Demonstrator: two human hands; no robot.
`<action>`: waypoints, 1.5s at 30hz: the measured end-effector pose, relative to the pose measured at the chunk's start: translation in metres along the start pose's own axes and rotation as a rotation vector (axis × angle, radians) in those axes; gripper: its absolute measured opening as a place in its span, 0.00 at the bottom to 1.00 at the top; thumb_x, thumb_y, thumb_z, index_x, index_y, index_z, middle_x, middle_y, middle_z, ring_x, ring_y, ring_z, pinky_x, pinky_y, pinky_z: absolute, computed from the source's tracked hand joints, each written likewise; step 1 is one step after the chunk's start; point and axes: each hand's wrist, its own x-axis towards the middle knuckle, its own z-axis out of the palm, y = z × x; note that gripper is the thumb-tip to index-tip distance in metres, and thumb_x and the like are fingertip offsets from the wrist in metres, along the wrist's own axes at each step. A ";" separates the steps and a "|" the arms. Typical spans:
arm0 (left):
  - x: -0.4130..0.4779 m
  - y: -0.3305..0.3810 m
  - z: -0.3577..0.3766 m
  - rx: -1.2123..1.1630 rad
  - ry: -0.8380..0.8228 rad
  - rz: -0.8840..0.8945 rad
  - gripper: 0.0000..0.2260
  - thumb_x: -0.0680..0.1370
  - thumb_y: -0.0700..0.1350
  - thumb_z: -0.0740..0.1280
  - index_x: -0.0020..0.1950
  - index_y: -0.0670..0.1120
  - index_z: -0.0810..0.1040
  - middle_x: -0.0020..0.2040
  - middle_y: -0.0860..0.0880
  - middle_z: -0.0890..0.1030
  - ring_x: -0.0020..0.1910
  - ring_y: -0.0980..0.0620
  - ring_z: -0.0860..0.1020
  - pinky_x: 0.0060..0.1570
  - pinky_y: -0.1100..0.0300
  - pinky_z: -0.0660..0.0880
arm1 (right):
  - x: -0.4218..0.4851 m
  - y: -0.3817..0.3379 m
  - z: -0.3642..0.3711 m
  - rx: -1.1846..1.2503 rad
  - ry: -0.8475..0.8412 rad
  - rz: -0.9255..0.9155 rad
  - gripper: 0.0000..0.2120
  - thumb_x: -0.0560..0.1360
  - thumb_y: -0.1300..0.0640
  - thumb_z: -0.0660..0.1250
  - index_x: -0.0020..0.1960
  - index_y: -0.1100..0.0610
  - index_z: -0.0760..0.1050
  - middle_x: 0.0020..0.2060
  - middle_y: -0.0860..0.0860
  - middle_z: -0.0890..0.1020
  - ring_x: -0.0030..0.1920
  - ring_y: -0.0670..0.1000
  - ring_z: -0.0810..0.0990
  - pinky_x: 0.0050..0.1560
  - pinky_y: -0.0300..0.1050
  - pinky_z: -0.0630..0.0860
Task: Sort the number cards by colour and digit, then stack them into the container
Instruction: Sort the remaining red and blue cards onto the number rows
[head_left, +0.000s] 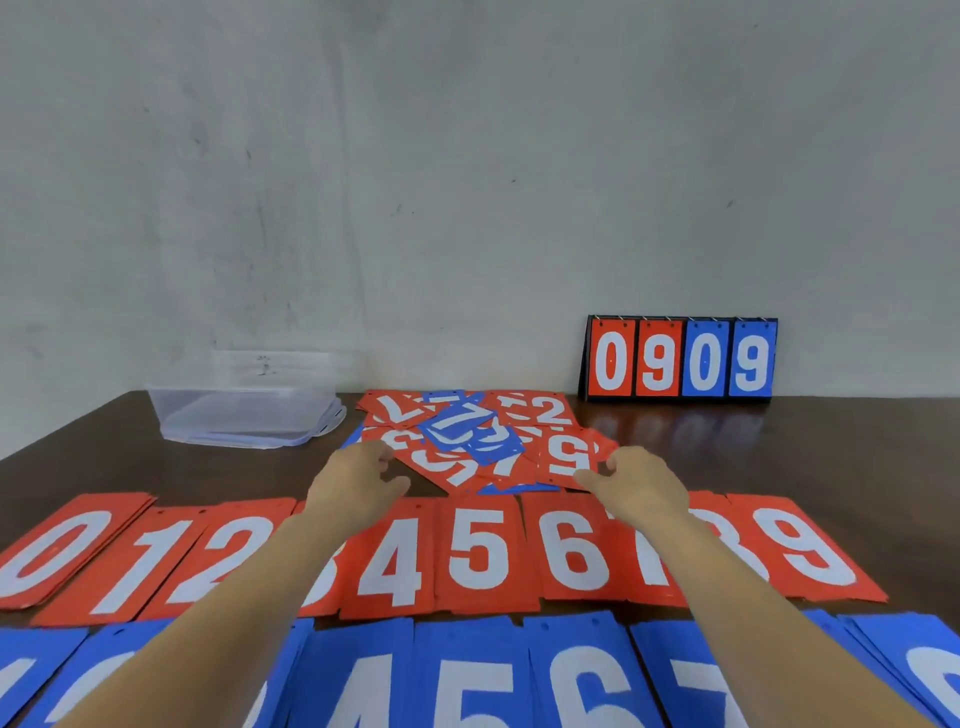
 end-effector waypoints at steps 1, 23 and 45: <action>0.010 -0.005 0.004 0.005 -0.008 -0.006 0.20 0.76 0.48 0.69 0.67 0.44 0.74 0.61 0.47 0.79 0.57 0.50 0.78 0.55 0.58 0.75 | 0.008 -0.002 0.006 0.008 -0.007 0.029 0.25 0.74 0.37 0.65 0.60 0.55 0.74 0.51 0.50 0.80 0.49 0.51 0.80 0.48 0.45 0.79; 0.152 -0.038 0.050 0.260 -0.097 0.029 0.28 0.79 0.60 0.60 0.73 0.44 0.64 0.73 0.44 0.67 0.71 0.44 0.67 0.68 0.45 0.66 | 0.071 -0.036 0.055 -0.101 -0.055 0.122 0.32 0.74 0.44 0.69 0.71 0.56 0.62 0.69 0.57 0.70 0.68 0.58 0.68 0.66 0.52 0.68; 0.138 -0.044 0.026 0.400 -0.127 0.291 0.26 0.79 0.56 0.64 0.75 0.52 0.65 0.74 0.50 0.67 0.73 0.49 0.65 0.72 0.51 0.59 | 0.066 -0.036 0.058 -0.101 -0.012 0.191 0.46 0.70 0.33 0.68 0.75 0.59 0.56 0.72 0.59 0.64 0.72 0.60 0.63 0.69 0.55 0.64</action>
